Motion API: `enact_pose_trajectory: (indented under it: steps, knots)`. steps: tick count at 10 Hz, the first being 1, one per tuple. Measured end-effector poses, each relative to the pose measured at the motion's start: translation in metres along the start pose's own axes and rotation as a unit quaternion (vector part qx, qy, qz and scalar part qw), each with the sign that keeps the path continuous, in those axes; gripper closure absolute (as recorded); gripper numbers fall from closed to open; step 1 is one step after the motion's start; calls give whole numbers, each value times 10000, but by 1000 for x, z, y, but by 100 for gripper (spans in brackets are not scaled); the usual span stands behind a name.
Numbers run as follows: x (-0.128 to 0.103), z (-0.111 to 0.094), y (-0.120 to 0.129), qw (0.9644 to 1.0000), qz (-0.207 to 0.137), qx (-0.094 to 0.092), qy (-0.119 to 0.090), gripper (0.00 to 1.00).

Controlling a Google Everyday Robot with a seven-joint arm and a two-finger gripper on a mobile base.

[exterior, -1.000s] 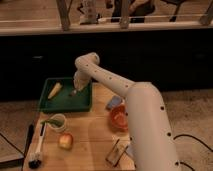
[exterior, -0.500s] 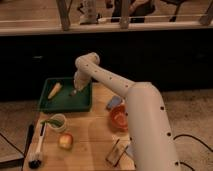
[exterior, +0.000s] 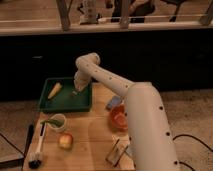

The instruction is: Place fork in tray

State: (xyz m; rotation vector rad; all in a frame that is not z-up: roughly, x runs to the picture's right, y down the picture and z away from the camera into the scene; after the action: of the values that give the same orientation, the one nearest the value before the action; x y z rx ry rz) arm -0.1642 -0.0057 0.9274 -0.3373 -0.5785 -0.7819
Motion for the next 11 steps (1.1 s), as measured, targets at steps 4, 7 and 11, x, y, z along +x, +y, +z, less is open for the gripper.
enact_pose_trajectory:
  steps: [4,7,11]
  knots:
    - [-1,2,0,10000,-24,-22,-42,20]
    - [-1,2,2,10000,-44,-26,-58,20]
    - [-2,-2,1,9999,-101,48,-62,20]
